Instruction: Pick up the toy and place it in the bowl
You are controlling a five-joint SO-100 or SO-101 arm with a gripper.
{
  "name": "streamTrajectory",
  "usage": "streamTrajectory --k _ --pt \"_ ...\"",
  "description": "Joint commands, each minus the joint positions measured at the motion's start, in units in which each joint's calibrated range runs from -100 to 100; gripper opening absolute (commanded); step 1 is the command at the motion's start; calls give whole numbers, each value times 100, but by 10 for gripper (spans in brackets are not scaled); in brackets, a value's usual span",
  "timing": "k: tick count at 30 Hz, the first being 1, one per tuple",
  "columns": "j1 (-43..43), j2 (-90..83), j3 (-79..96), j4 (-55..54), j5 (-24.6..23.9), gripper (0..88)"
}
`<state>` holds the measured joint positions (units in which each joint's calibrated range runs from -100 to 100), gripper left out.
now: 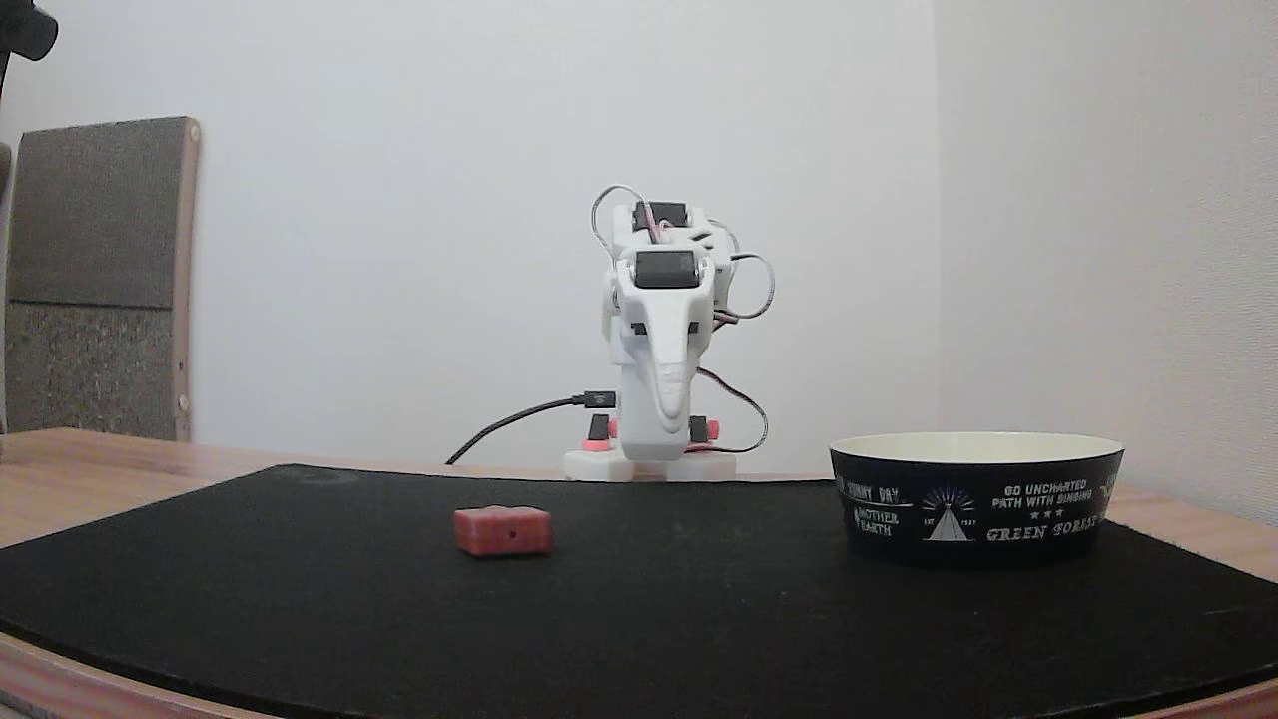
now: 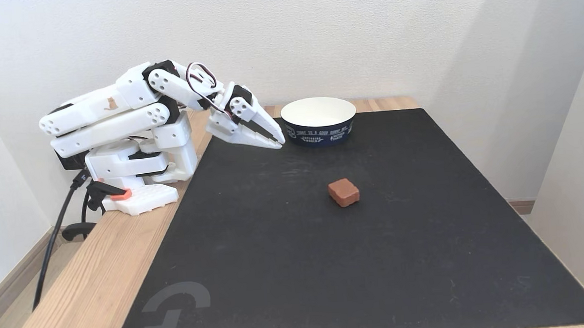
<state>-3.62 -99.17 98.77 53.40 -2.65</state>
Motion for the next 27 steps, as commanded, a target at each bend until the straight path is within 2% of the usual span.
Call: streamTrajectory --k 1,22,25,26,27 --pt "-10 -50 69 29 15 26" --pt "-10 -50 69 29 15 32" --pt "-10 -50 69 29 15 87" --pt "-10 -50 69 29 15 125" --pt "-10 -50 69 29 15 213"
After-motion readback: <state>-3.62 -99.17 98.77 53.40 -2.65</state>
